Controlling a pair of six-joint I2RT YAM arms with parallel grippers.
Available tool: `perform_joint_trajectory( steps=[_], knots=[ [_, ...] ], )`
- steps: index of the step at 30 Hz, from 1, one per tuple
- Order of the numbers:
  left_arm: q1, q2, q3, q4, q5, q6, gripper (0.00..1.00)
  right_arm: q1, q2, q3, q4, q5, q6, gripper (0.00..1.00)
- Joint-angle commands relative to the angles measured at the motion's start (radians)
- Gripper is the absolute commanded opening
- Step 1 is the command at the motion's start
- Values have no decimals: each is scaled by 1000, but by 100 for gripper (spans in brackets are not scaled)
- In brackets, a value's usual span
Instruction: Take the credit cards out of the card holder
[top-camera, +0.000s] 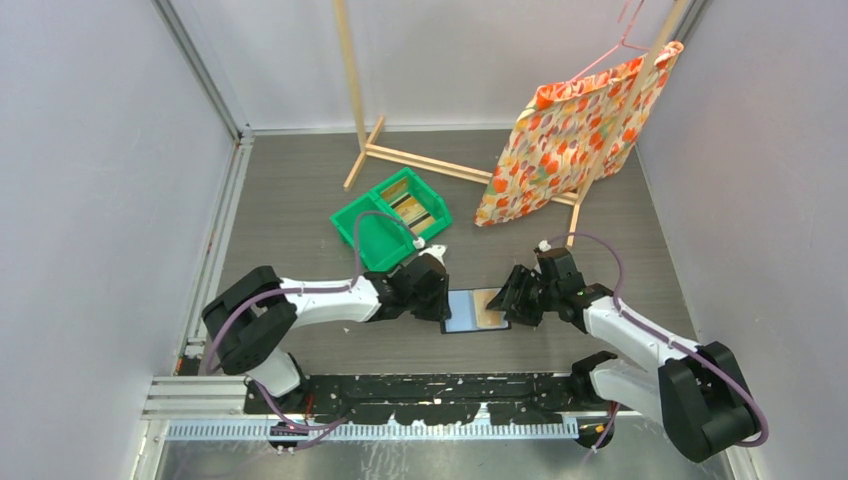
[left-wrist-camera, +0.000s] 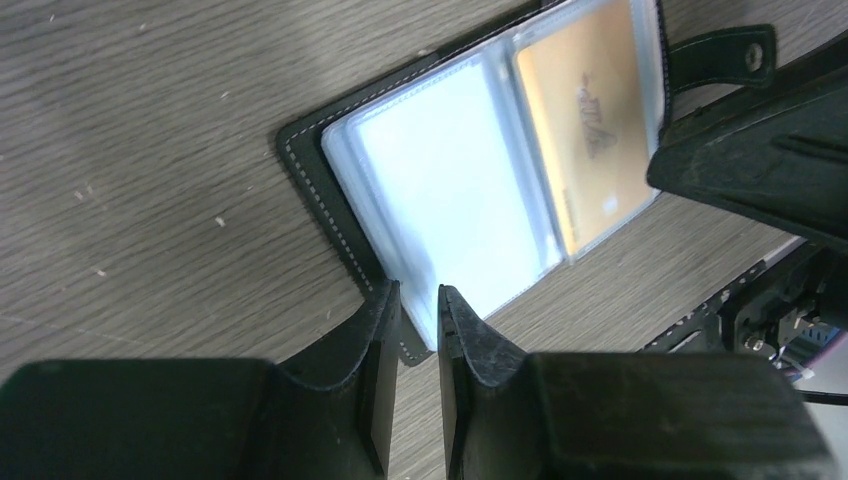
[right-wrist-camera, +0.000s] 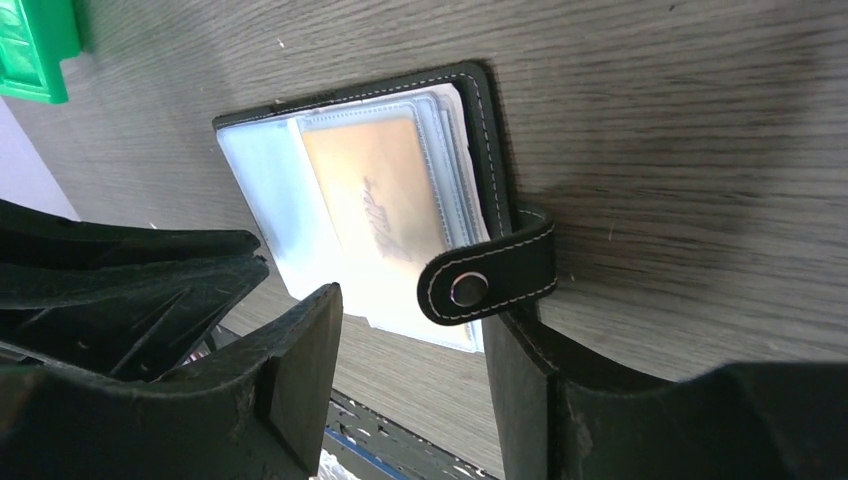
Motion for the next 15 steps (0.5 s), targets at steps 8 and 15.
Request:
perform_joint_trajectory(
  steps=[8,15],
  knots=[
    [7,-11,-67,42,-24,-63,22,-2,-75,-22,35,7,18,58],
    [7,18,-51,32,-2,-71,21,-1,-197,-26,-13,33,32,58]
  ],
)
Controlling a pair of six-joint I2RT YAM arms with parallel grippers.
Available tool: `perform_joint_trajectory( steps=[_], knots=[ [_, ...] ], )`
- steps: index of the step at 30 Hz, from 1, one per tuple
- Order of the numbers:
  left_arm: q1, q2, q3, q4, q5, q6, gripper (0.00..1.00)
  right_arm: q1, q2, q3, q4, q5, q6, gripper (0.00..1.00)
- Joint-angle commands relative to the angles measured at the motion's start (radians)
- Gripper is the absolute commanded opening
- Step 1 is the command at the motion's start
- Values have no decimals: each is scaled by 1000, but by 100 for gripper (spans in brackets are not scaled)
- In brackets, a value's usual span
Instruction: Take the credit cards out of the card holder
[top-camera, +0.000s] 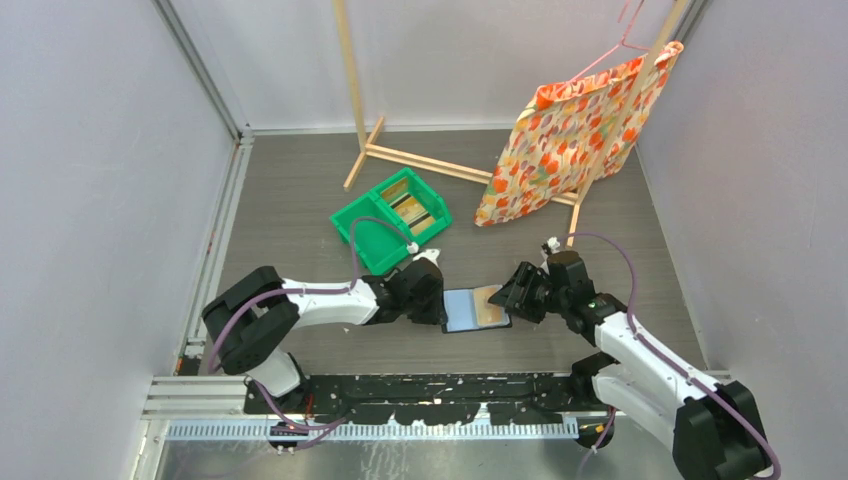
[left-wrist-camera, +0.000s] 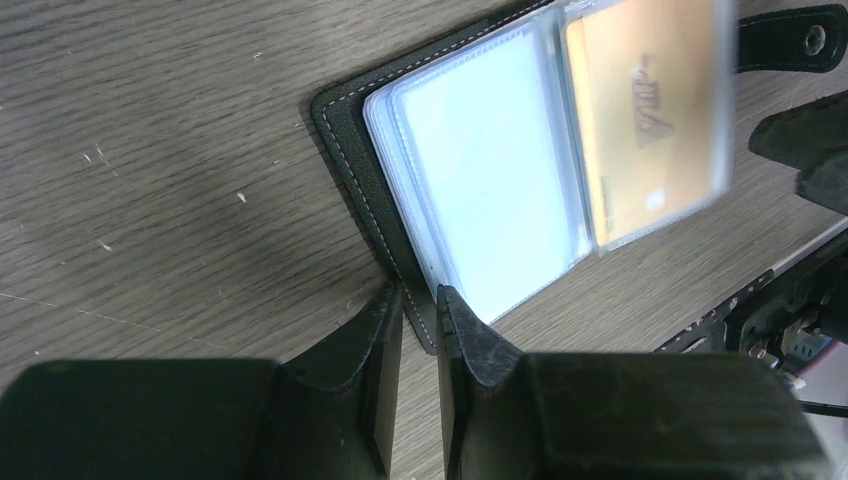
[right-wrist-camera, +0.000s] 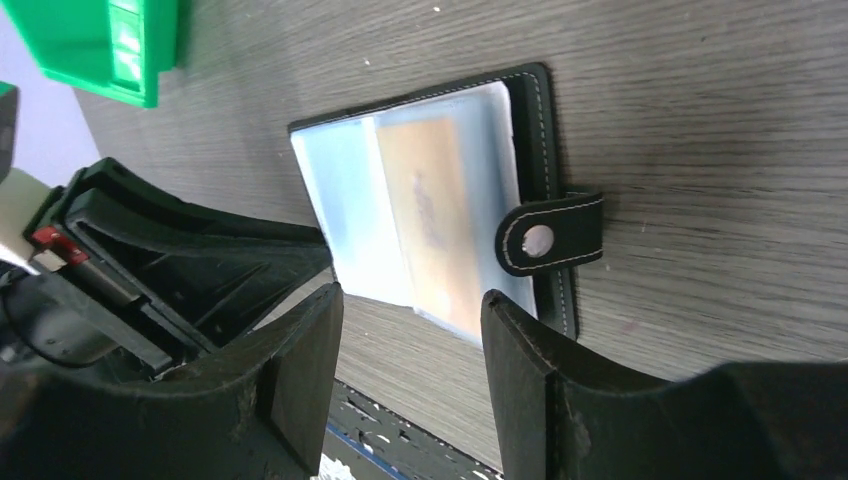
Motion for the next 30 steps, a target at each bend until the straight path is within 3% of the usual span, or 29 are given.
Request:
perform_joint_trajectory(
  steps=[1,11,21,25,30],
  knots=[
    [3,15,7,3,-3,-12,21,-1,-26,-3,2,7,16,58],
    [3,-139,73,-95,-60,24,22,1,82,-7,68,-18,5,58],
    [3,10,118,-57,5,8,21,0,124,-23,118,-35,-5,58],
    [12,72,152,-117,27,7,20,1,134,-27,158,-90,-7,58],
    [13,80,132,-74,51,-4,20,0,155,-29,221,-153,14,58]
  ],
)
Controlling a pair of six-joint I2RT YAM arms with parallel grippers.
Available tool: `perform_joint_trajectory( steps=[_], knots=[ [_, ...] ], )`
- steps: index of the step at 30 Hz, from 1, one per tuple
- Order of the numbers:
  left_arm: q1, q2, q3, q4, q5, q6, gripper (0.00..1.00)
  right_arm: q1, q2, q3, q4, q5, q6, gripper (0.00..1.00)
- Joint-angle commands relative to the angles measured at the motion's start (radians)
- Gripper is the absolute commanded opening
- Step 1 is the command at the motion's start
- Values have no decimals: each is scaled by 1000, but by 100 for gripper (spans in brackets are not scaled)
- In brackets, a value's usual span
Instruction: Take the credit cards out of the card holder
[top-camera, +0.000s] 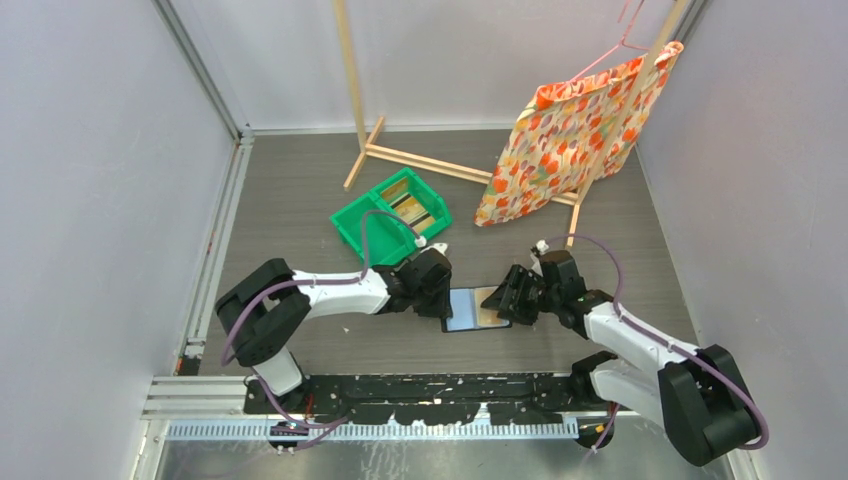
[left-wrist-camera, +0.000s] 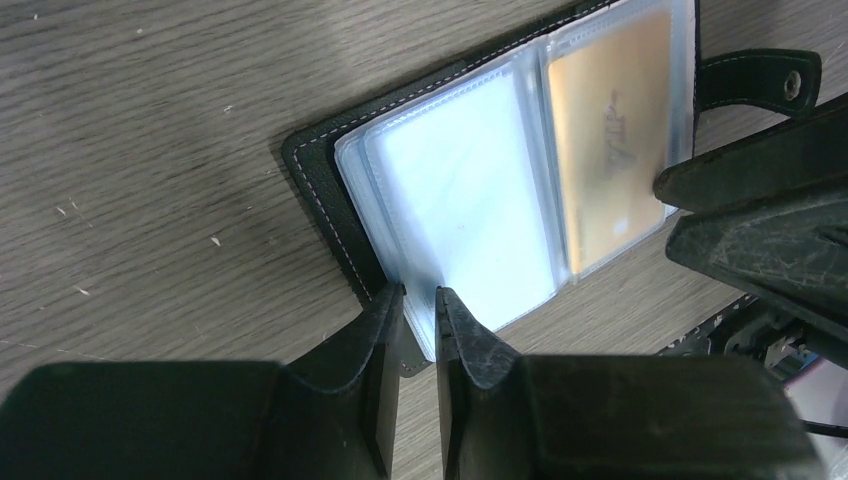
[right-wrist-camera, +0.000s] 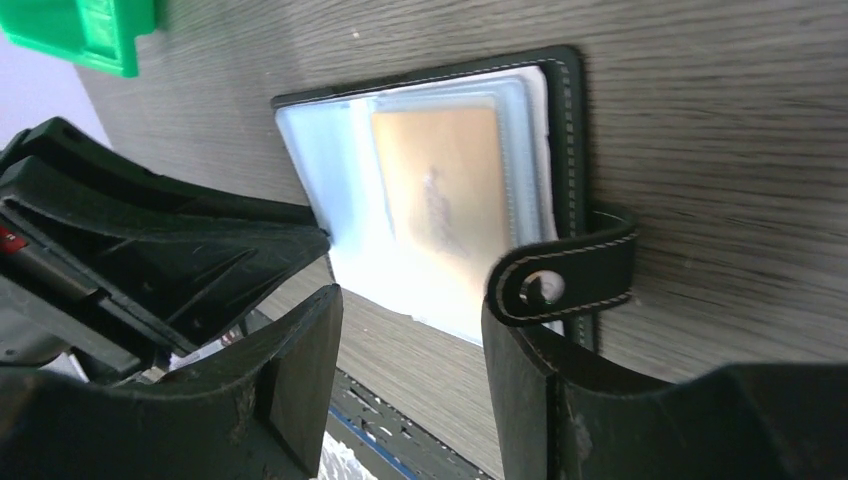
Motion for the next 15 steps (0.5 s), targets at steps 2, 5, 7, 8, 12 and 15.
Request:
perform_joint_trajectory(
  steps=[2,5,7,8,12,15],
  knots=[
    [4,11,9,22,27,-6,20,0,27,-6,118,-108,21,59],
    [4,13,7,26,30,-1,20,1,58,-5,197,-167,42,59],
    [4,15,6,25,30,1,20,0,59,0,198,-173,48,58],
    [4,13,4,26,30,0,20,0,46,1,183,-162,49,59],
    [4,-13,-12,38,24,-2,20,0,-49,16,23,-14,0,58],
    [6,-19,-19,42,15,6,20,0,-101,8,-27,57,-10,59]
  ],
)
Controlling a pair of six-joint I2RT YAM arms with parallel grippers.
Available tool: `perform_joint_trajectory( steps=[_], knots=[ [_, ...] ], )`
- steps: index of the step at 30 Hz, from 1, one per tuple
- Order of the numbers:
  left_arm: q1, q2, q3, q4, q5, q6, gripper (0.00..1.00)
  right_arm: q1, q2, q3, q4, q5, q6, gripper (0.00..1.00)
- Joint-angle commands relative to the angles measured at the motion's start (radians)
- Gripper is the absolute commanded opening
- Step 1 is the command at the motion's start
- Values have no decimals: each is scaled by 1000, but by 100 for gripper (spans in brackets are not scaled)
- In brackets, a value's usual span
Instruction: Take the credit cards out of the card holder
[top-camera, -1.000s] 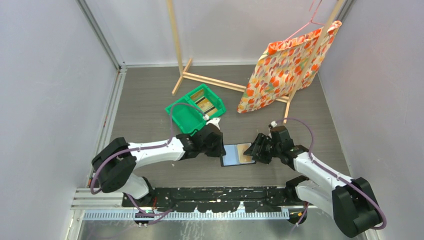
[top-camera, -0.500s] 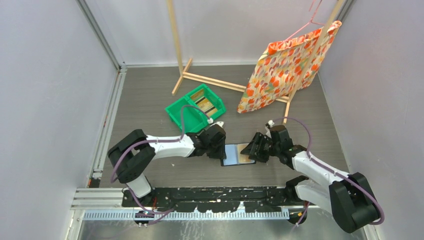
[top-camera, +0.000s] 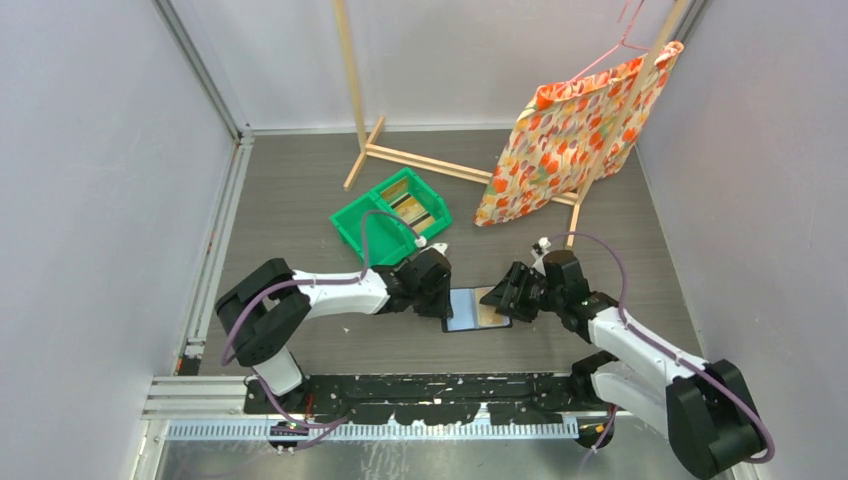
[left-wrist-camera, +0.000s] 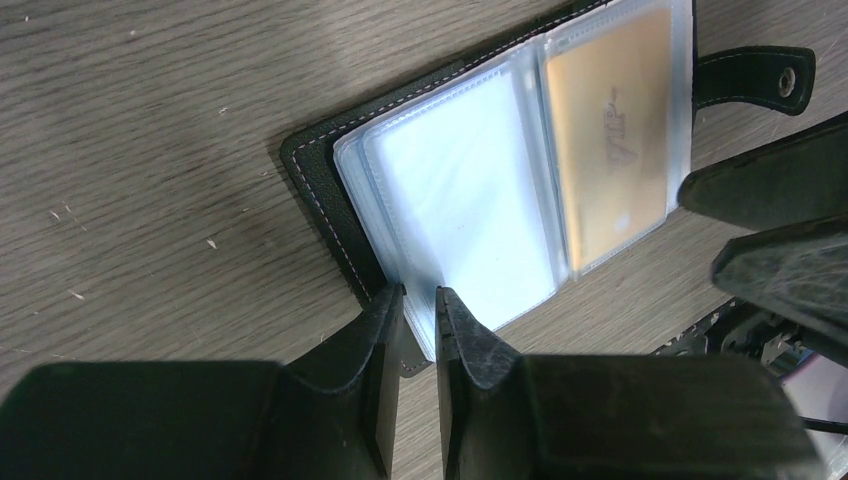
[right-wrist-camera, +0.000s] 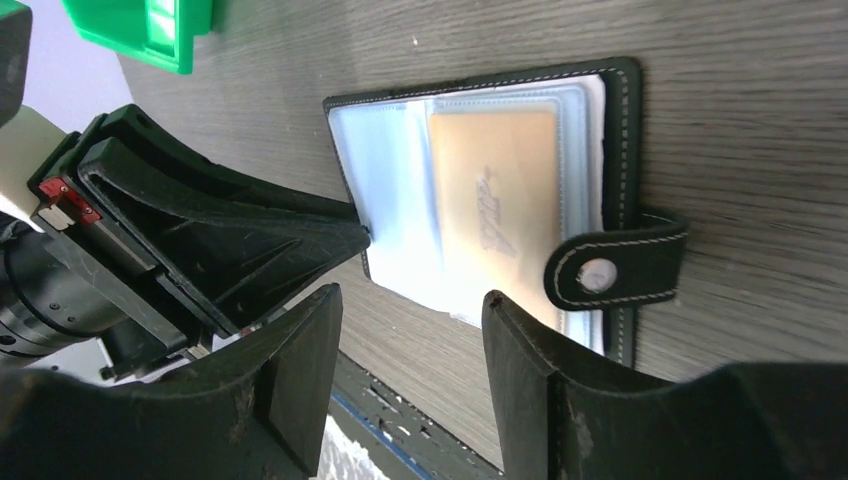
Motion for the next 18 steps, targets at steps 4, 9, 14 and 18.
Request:
perform_joint_trajectory(
  steps=[4,9,14,18],
  knots=[
    [4,-3,-11,31,19,9,20,0,-50,5,-99,157,-39,59],
    [4,-1,-14,36,16,7,20,0,-4,-7,-84,175,-44,60],
    [10,24,-11,42,33,5,20,1,30,-16,-71,183,-48,60],
    [10,30,-11,48,43,2,20,0,58,-24,-38,153,-40,60]
  ],
)
